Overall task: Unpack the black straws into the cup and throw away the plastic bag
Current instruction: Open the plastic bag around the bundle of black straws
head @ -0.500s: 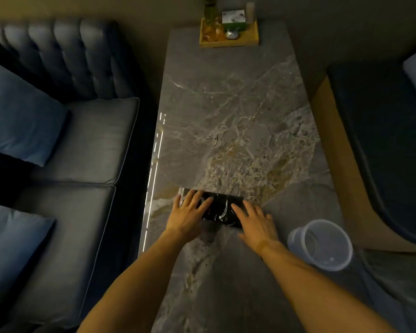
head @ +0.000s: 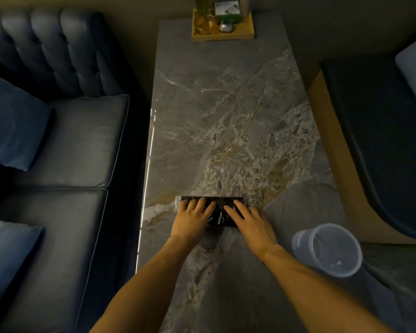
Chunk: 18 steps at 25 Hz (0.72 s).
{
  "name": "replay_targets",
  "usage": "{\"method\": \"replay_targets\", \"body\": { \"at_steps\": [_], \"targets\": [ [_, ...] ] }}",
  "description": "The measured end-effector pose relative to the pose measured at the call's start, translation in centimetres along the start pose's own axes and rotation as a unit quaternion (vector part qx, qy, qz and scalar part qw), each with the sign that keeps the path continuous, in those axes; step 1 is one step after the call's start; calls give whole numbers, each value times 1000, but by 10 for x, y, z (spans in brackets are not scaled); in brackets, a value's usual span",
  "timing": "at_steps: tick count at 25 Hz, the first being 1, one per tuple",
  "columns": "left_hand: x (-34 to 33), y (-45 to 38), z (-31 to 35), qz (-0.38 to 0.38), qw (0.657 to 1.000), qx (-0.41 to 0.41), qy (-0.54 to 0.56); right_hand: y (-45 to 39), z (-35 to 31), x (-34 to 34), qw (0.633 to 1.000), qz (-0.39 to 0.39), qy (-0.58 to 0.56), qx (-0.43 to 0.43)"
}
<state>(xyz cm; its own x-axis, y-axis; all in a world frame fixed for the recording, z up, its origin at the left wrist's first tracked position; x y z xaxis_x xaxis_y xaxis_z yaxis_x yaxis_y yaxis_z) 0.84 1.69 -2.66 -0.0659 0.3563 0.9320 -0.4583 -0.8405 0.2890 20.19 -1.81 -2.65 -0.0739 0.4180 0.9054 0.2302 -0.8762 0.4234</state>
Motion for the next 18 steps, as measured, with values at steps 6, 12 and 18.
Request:
{"method": "replay_targets", "body": {
  "at_steps": [6, 12, 18],
  "targets": [
    [-12, 32, 10, -13, 999, 27, 27, 32, -12, -17, 991, 38, -121, -50],
    [-9, 61, 11, -43, 994, 29, 100, 78, -16, -20, 979, 71, -189, -15],
    [9, 91, 20, -107, 965, 65, 232, 110, -23, -2, 947, 157, -274, -68]
  ]
}}
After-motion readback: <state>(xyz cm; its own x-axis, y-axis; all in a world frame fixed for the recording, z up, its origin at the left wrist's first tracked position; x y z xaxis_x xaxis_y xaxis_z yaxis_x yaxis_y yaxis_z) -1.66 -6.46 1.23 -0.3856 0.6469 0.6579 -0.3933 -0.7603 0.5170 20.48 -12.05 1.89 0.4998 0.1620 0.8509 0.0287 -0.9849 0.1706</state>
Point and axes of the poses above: each hand's wrist, its own y-axis away from the middle knuckle, its own x-axis out of the back of the hand, z = x × y, the point moved 1 cm from there along -y, towards the middle knuckle, and after that the axes turned 11 degrees about y, right-handed, at the moved point
